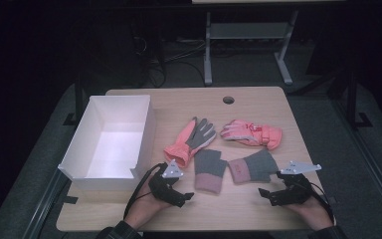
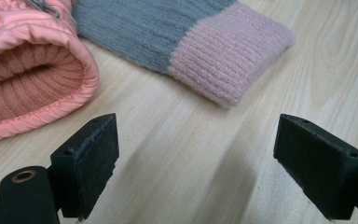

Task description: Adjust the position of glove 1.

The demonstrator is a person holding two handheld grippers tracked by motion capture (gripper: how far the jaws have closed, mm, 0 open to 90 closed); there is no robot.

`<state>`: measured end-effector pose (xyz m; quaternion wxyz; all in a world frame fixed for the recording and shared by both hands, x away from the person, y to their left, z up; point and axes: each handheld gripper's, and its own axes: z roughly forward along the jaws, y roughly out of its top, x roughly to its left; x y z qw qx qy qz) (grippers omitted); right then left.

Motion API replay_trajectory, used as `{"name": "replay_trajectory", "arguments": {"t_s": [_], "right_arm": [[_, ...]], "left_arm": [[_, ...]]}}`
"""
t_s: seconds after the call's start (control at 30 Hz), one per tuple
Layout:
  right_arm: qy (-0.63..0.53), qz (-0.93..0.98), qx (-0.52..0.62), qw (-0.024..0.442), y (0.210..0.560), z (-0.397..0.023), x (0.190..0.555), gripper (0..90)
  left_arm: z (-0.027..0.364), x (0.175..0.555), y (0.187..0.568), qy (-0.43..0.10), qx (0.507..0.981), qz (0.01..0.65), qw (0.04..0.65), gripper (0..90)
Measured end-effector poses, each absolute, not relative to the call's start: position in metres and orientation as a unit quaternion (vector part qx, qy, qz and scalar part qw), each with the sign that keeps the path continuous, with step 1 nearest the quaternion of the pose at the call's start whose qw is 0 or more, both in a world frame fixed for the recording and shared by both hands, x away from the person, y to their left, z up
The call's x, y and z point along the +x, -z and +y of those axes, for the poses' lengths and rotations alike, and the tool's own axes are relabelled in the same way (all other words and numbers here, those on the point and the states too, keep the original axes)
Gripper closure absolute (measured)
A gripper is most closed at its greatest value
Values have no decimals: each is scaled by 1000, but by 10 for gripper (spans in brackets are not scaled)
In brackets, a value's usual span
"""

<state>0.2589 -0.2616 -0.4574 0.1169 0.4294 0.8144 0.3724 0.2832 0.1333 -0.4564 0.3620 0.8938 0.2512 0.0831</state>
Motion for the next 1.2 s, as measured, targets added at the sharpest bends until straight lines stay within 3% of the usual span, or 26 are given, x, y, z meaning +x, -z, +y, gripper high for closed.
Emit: {"name": "replay_trajectory", "arguments": {"t_s": [0.37, 0.57, 1.2], "right_arm": [[-380, 809, 433, 115, 456, -267, 259, 51], [-381, 809, 431, 122, 454, -266, 256, 51], [-382, 810, 430, 120, 453, -264, 256, 54]], "left_arm": [[130, 284, 454, -58, 895, 262, 357, 144], [132, 283, 447, -59, 891, 265, 363, 232], [116, 302, 433, -25, 883, 279, 377, 760]]}}
